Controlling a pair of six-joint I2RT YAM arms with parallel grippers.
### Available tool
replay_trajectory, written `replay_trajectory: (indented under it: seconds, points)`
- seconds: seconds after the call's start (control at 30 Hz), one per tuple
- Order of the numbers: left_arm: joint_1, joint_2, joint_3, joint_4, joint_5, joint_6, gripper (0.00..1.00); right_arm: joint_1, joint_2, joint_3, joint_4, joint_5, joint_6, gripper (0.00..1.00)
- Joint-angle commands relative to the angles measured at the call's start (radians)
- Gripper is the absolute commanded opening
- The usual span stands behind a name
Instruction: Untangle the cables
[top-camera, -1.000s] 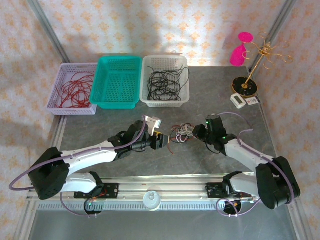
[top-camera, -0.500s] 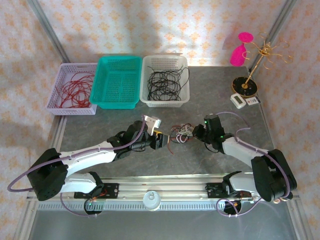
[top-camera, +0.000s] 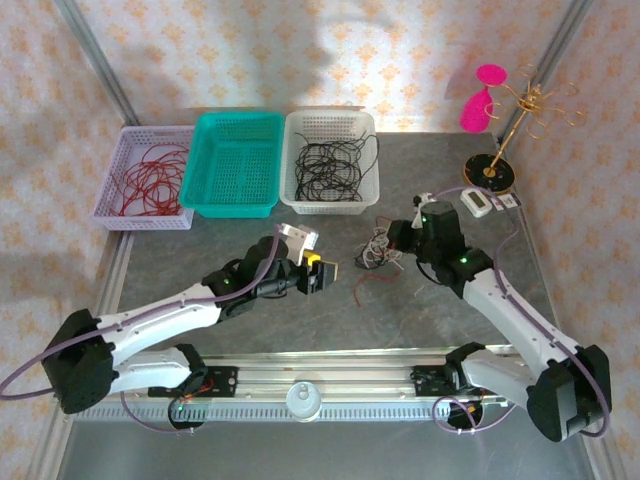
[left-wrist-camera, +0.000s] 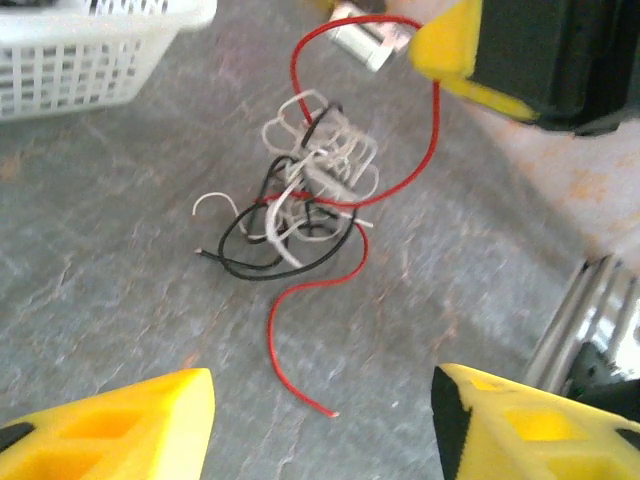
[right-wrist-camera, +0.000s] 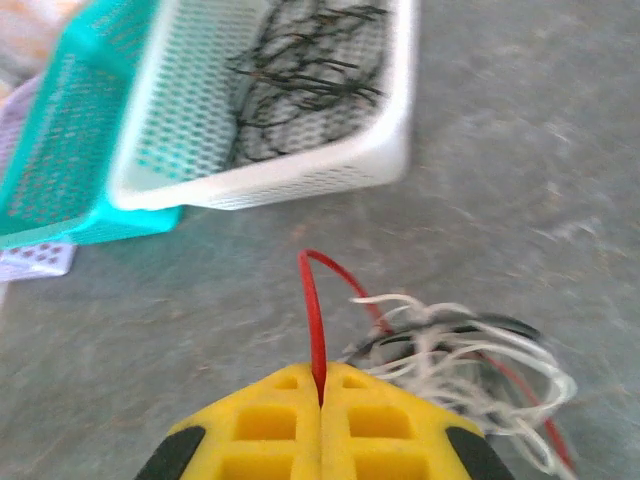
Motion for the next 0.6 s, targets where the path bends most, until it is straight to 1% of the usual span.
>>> replay_trajectory:
  seconds: [0.0,0.03,0.1,0.17,0.23,0.37,0.43,0.57]
  points:
    - [0.0,-0.049,0.075,-0.077,-0.006,0.067,0.72,0.063,-0.01,0.084,-0.072,-0.063,-0.103,0.0]
    - [0.004,-0.055,0.099,-0.116,-0.005,0.086,0.77,0.084,-0.007,0.11,-0.074,-0.103,-0.133,0.0]
    - [0.018,-0.056,0.151,-0.203,-0.011,0.126,0.81,0.114,-0.009,0.145,-0.062,-0.153,-0.17,0.0]
    - [0.053,-0.057,0.183,-0.253,0.037,0.169,0.84,0.123,-0.011,0.174,-0.046,-0.218,-0.208,0.0]
    - [0.093,-0.056,0.192,-0.283,0.115,0.218,0.87,0.124,-0.009,0.189,-0.041,-0.261,-0.239,0.0]
    - [0.111,-0.038,0.229,-0.338,0.262,0.36,0.89,0.123,0.008,0.215,-0.056,-0.358,-0.318,0.0]
    - [0.112,-0.04,0.233,-0.322,0.275,0.393,0.88,0.124,0.031,0.23,-0.065,-0.408,-0.349,0.0]
    - [0.135,-0.034,0.232,-0.287,0.277,0.409,0.88,0.123,0.068,0.263,-0.09,-0.464,-0.387,0.0]
